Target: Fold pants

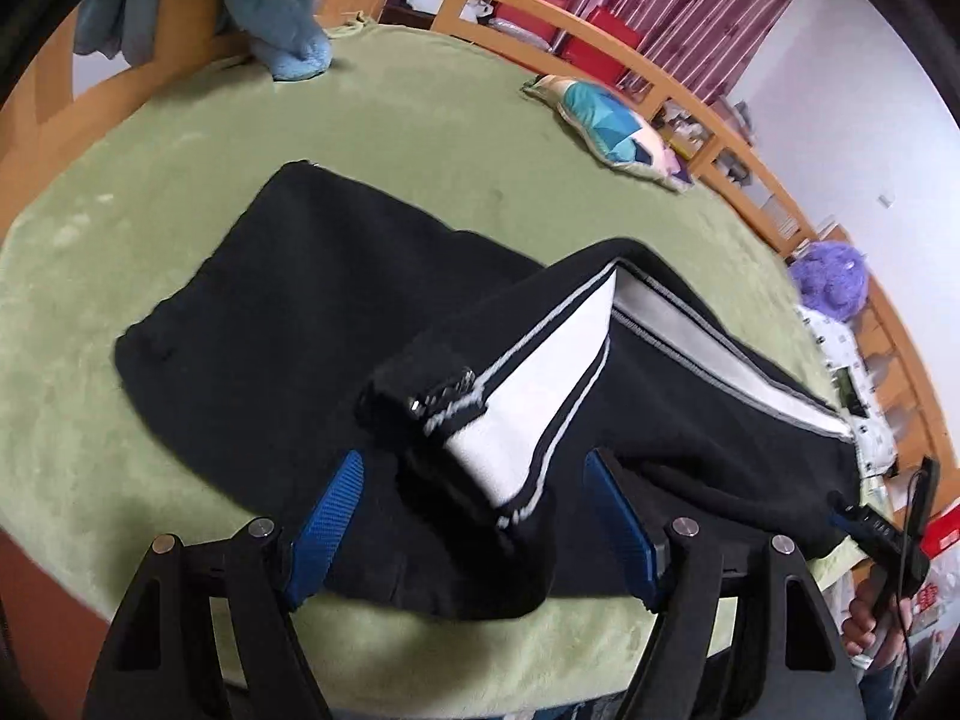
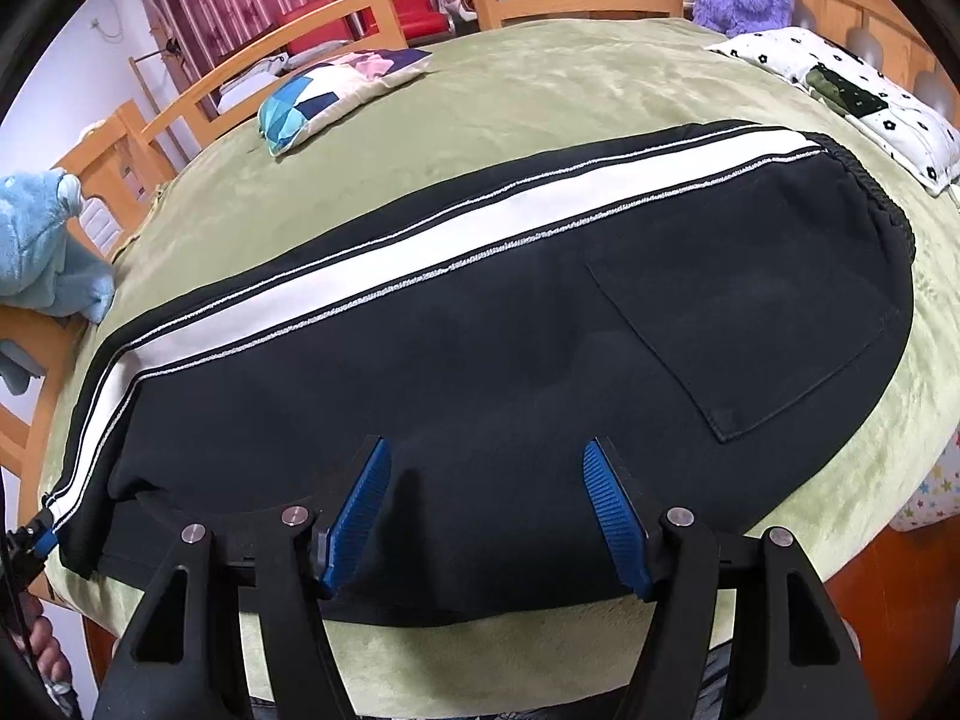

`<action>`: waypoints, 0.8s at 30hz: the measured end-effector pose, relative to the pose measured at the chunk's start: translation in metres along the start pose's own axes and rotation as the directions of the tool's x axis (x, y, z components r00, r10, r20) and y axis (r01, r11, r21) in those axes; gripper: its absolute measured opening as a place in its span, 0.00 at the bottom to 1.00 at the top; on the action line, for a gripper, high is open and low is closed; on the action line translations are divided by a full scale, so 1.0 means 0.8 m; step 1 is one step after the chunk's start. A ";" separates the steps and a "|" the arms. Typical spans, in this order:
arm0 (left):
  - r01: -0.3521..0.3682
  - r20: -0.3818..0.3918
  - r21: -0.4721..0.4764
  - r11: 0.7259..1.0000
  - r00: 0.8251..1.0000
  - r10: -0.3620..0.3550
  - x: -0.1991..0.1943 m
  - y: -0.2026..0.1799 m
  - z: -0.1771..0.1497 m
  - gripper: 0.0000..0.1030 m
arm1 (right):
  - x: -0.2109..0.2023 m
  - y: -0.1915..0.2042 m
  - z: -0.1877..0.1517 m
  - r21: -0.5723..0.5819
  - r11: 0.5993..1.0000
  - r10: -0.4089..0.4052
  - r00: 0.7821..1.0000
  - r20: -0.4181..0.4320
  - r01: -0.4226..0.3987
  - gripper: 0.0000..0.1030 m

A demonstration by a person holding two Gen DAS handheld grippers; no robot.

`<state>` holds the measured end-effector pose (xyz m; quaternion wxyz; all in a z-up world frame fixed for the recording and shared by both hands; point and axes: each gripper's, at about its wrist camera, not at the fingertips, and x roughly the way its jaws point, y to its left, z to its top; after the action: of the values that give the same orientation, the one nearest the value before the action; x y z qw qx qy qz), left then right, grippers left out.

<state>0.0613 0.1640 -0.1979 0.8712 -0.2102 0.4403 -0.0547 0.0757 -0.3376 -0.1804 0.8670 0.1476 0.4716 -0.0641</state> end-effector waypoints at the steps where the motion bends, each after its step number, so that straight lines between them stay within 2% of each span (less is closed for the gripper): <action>1: 0.014 0.000 -0.008 1.000 1.000 -0.014 0.006 0.001 0.006 0.72 | 0.000 0.002 -0.001 0.002 1.000 0.002 1.000 -0.004 -0.002 0.64; 3: 0.013 -0.012 -0.028 1.000 1.000 -0.014 0.020 0.002 0.018 0.71 | 0.000 0.009 -0.005 -0.002 1.000 0.005 1.000 -0.019 -0.005 0.64; 4: 0.006 -0.026 -0.036 0.999 1.000 -0.007 0.027 0.004 0.024 0.55 | 0.001 0.010 -0.006 -0.005 1.000 0.000 1.000 -0.023 0.000 0.64; 5: 0.006 -0.032 -0.031 1.000 0.999 -0.007 0.031 0.005 0.029 0.23 | 0.001 0.013 -0.008 -0.008 1.000 -0.006 1.000 -0.027 0.006 0.64; 6: 0.033 -0.038 -0.011 0.999 0.999 -0.033 0.033 0.005 0.036 0.14 | 0.002 0.017 -0.011 -0.013 1.000 -0.013 0.999 -0.033 0.012 0.64; 8: 0.053 -0.015 0.004 0.999 0.998 -0.053 0.026 0.009 0.056 0.14 | 0.003 0.022 -0.014 -0.019 1.000 -0.023 0.999 -0.040 0.022 0.64; 12: -0.056 0.110 0.030 0.998 0.993 0.052 -0.002 0.019 0.130 0.14 | 0.000 0.029 -0.013 -0.021 0.999 -0.037 0.998 -0.041 0.036 0.64; 14: -0.068 0.154 0.034 0.997 0.986 0.062 -0.008 0.022 0.169 0.14 | -0.001 0.032 -0.010 -0.015 0.999 -0.036 0.999 -0.040 0.035 0.64; 16: -0.087 0.160 0.059 0.994 0.984 0.076 0.001 0.018 0.208 0.15 | -0.001 0.035 -0.008 -0.016 0.999 -0.031 0.999 -0.038 0.030 0.64; 18: -0.133 0.137 0.083 0.988 0.983 0.121 0.015 0.008 0.234 0.22 | -0.001 0.038 -0.006 -0.026 0.999 -0.028 0.999 -0.038 0.027 0.64; 21: -0.284 0.202 0.113 0.952 0.945 0.258 0.012 -0.014 0.249 0.27 | -0.002 0.044 -0.005 -0.055 0.998 -0.030 0.999 -0.038 0.028 0.64; 22: -0.284 0.229 0.130 0.950 0.941 0.250 0.005 -0.021 0.249 0.36 | -0.003 0.045 -0.005 -0.060 0.998 -0.032 0.999 -0.038 0.029 0.64; 23: -0.268 0.244 0.136 0.954 0.942 0.230 -0.003 -0.025 0.248 0.53 | -0.003 0.046 -0.004 -0.065 0.997 -0.032 0.999 -0.039 0.030 0.64; 24: -0.243 0.258 0.137 0.960 0.945 0.202 -0.011 -0.030 0.245 0.61 | -0.003 0.048 -0.004 -0.070 0.997 -0.030 0.999 -0.039 0.028 0.64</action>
<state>0.2126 0.2070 -0.0787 0.9334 -0.0903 0.3458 0.0334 0.0814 -0.3005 -0.1724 0.8609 0.1118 0.4931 -0.0572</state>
